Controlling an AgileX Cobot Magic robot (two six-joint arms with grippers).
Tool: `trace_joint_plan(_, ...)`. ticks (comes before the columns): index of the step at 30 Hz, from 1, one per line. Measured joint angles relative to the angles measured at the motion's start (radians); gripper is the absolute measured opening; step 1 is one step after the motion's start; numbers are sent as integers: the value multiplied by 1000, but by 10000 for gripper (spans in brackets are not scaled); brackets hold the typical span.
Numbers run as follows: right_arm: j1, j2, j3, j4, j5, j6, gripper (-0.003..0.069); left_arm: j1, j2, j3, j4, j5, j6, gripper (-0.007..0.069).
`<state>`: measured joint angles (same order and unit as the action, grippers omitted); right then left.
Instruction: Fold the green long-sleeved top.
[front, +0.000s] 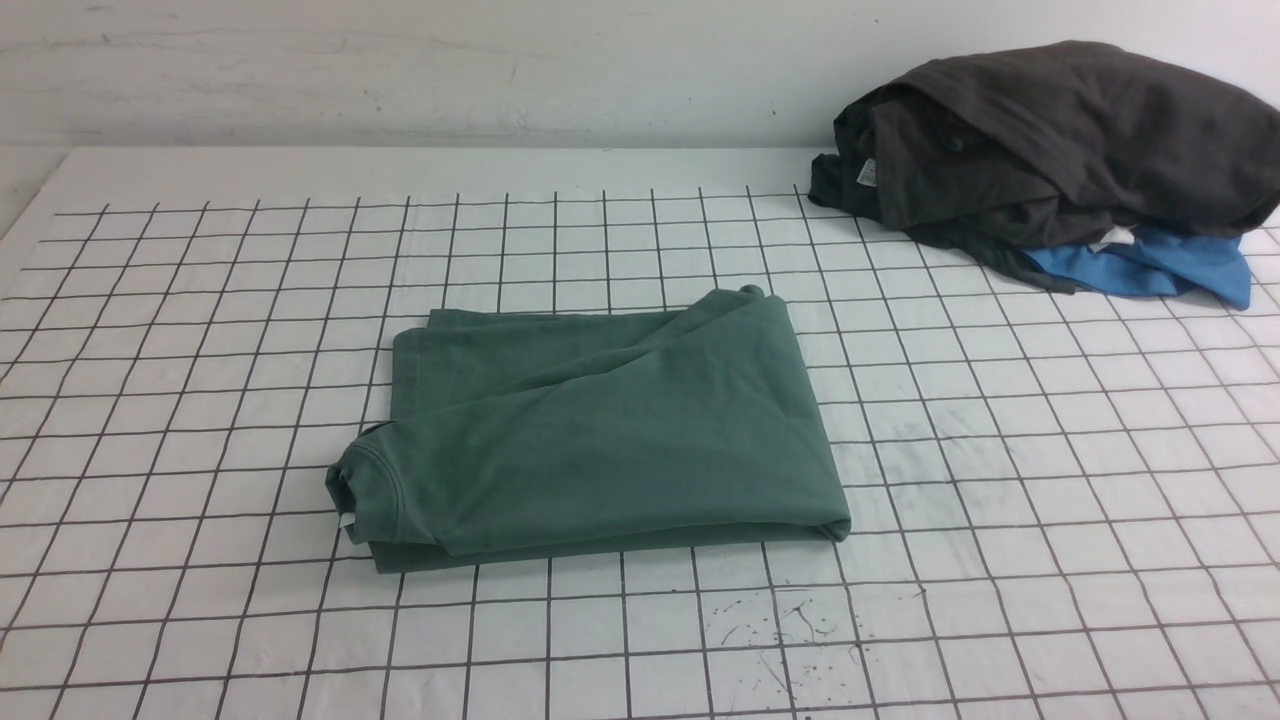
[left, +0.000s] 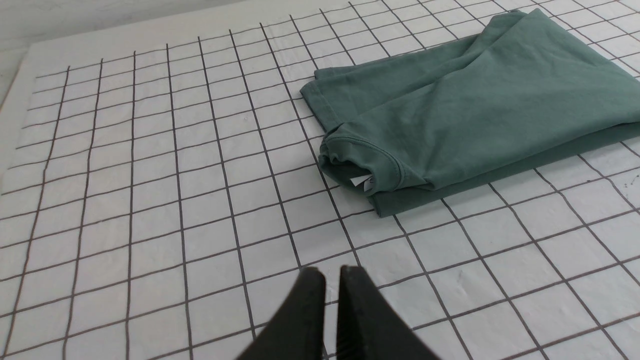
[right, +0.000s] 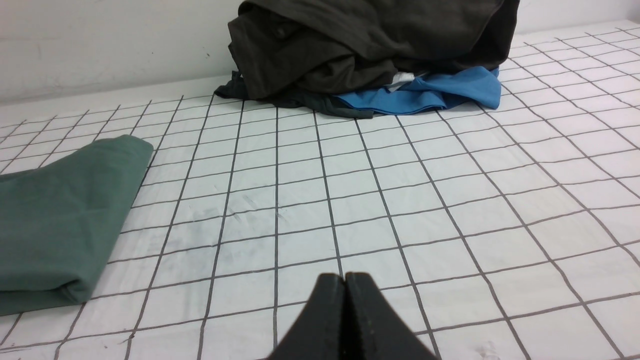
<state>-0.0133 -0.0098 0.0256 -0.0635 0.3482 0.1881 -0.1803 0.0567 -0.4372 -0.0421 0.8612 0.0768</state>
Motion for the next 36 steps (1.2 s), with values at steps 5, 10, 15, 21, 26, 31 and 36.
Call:
trace_joint_plan(5, 0, 0, 0, 0, 1, 0, -14, 0, 0, 0, 0, 0, 0, 26)
trace_joint_plan(10, 0, 0, 0, 0, 2, 0, -14, 0, 0, 0, 0, 0, 0, 26)
trace_joint_plan(15, 0, 0, 0, 0, 2, 0, -14, 0, 0, 0, 0, 0, 0, 26)
trace_joint_plan(21, 0, 0, 0, 0, 2, 0, -14, 0, 0, 0, 0, 0, 0, 26)
trace_joint_plan(26, 0, 0, 0, 0, 2, 0, -14, 0, 0, 0, 0, 0, 0, 26)
trace_joint_plan(31, 0, 0, 0, 0, 2, 0, -14, 0, 0, 0, 0, 0, 0, 26)
trace_joint_plan(36, 0, 0, 0, 0, 2, 0, -14, 0, 0, 22, -1, -44, 0, 26)
